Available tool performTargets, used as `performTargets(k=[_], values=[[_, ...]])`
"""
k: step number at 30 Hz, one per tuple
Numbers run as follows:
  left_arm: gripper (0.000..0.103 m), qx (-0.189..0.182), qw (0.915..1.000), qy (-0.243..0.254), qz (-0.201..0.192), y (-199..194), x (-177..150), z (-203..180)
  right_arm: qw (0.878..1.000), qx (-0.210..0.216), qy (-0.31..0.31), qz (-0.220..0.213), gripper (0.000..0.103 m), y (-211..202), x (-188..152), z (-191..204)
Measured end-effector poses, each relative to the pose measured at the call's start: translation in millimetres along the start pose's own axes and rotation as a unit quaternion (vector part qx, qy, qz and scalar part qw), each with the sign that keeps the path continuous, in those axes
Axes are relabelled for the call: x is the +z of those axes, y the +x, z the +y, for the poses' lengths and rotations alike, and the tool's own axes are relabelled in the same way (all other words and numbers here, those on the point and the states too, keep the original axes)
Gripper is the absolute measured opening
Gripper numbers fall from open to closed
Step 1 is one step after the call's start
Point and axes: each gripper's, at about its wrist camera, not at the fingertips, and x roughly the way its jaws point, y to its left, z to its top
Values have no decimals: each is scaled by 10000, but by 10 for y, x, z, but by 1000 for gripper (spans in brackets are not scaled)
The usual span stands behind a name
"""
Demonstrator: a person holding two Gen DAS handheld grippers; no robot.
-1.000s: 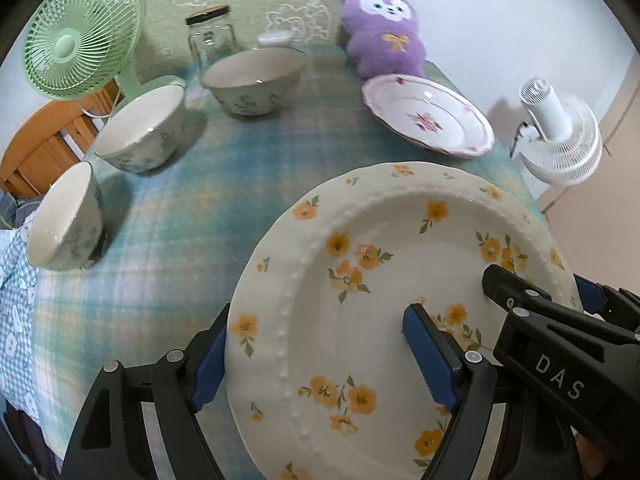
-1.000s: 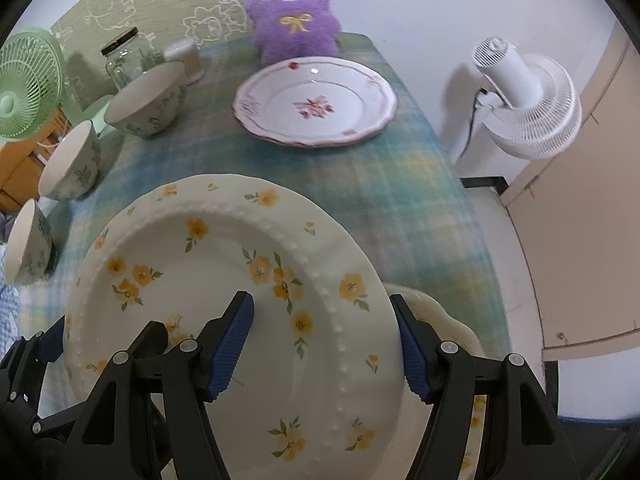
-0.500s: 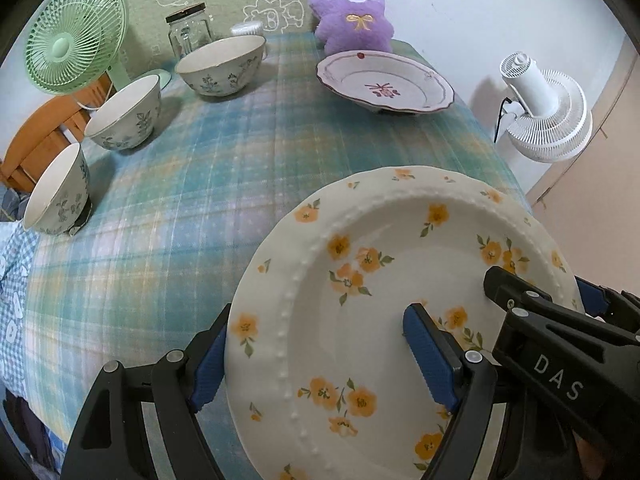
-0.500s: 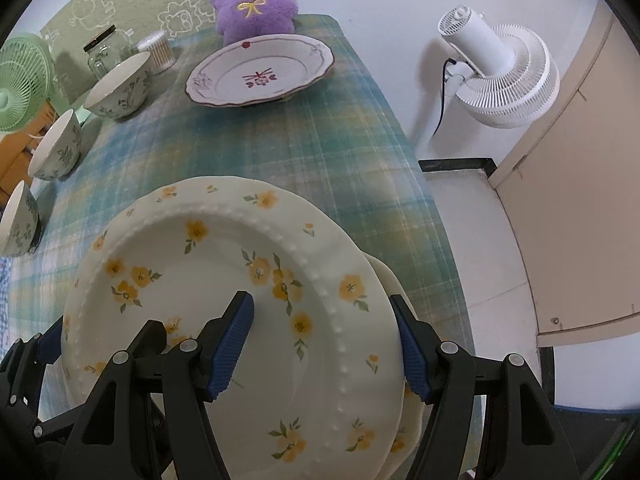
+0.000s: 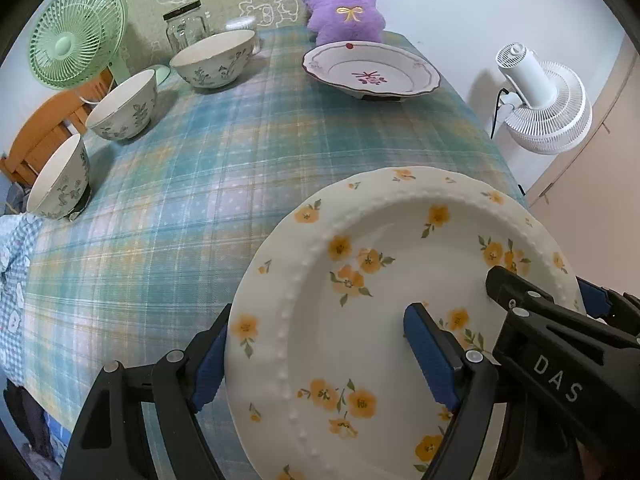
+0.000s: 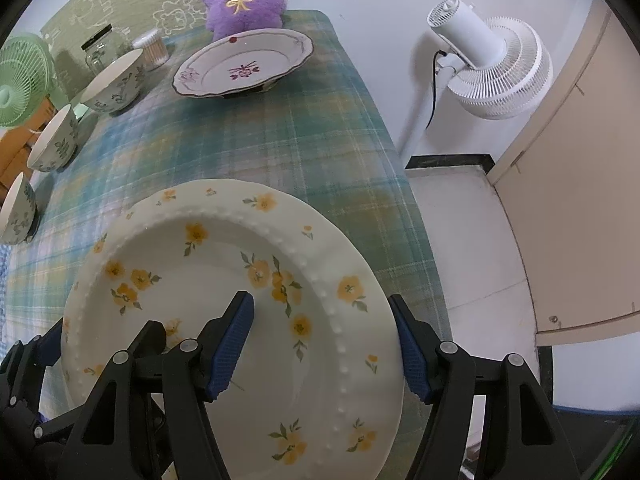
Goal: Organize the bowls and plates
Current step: 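Carry the two-plate stack toward the red-rimmed white plate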
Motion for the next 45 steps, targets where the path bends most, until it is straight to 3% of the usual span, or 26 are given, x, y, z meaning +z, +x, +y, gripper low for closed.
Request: performTargets(k=[13, 29, 35, 45], values=[[83, 403, 9991, 78, -88, 47, -21, -141, 9993, 318, 196, 76, 70, 148, -33, -146], [86, 603, 9978, 44, -277, 93, -41, -230, 9990, 404, 189, -34, 69, 181, -20, -207], [95, 695, 9971, 228, -189, 138, -54, -297, 9992, 400, 24, -19, 64, 160, -40, -198], [97, 877, 9954, 377, -70, 169, -41, -345, 9994, 282, -212, -51, 64, 133, -46, -133]])
